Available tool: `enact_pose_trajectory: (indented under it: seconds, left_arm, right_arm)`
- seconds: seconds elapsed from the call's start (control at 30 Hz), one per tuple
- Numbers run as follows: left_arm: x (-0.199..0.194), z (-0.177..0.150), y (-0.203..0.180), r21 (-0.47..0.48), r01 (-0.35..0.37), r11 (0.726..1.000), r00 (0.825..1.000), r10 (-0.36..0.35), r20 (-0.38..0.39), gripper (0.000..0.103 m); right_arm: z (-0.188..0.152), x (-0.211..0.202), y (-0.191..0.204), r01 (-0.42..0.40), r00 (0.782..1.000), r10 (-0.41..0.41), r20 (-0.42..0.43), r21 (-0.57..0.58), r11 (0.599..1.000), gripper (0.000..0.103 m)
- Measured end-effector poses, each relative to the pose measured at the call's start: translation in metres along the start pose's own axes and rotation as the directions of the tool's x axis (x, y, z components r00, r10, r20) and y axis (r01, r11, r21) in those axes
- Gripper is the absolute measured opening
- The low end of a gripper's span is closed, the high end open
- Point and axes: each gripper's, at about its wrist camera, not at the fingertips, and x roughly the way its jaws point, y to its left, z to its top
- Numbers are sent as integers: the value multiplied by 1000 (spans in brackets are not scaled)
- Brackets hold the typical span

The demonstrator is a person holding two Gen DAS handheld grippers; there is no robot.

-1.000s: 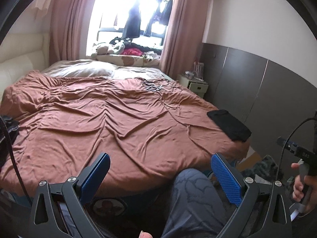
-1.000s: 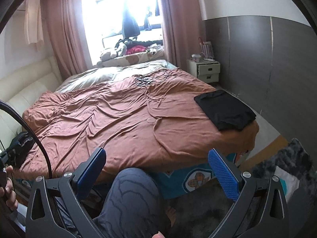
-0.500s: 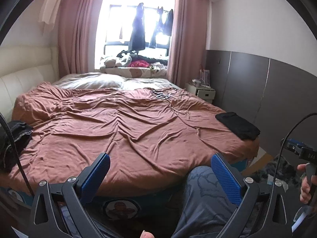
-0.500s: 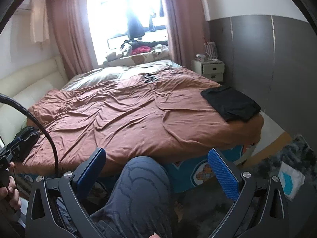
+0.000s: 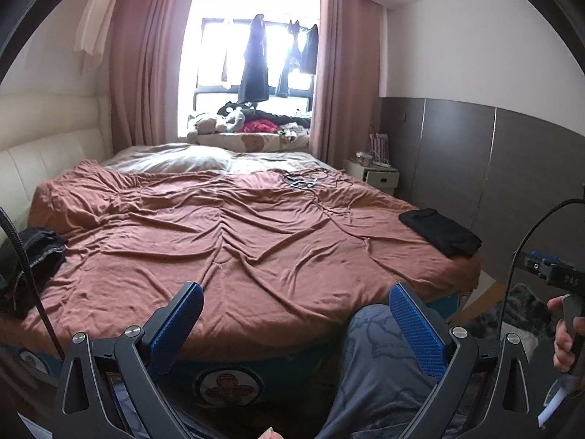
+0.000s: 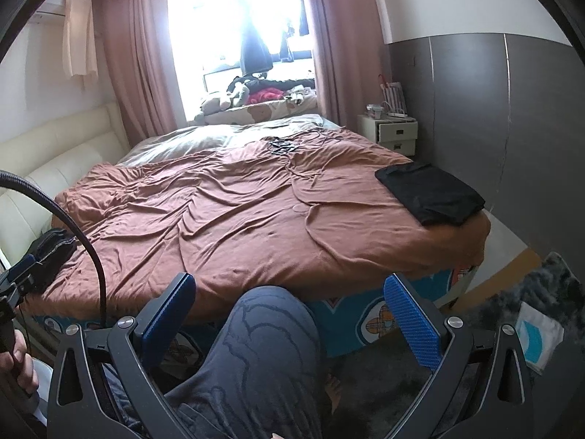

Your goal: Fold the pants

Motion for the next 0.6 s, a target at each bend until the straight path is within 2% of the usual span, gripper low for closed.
enact_pose_trajectory:
  seconds: [0.33,0.6]
  left_arm:
    - [-3,0,-2,4,-3,1000,1000,3,12,103]
    - [-2,0,8,-35,-2,999,1000,2,-7,103]
  right_arm:
    - [-3,5,10,25,999,-25,-21,-20,999,103]
    - [-2,3,13,32,999,-32,-28,-21,999,103]
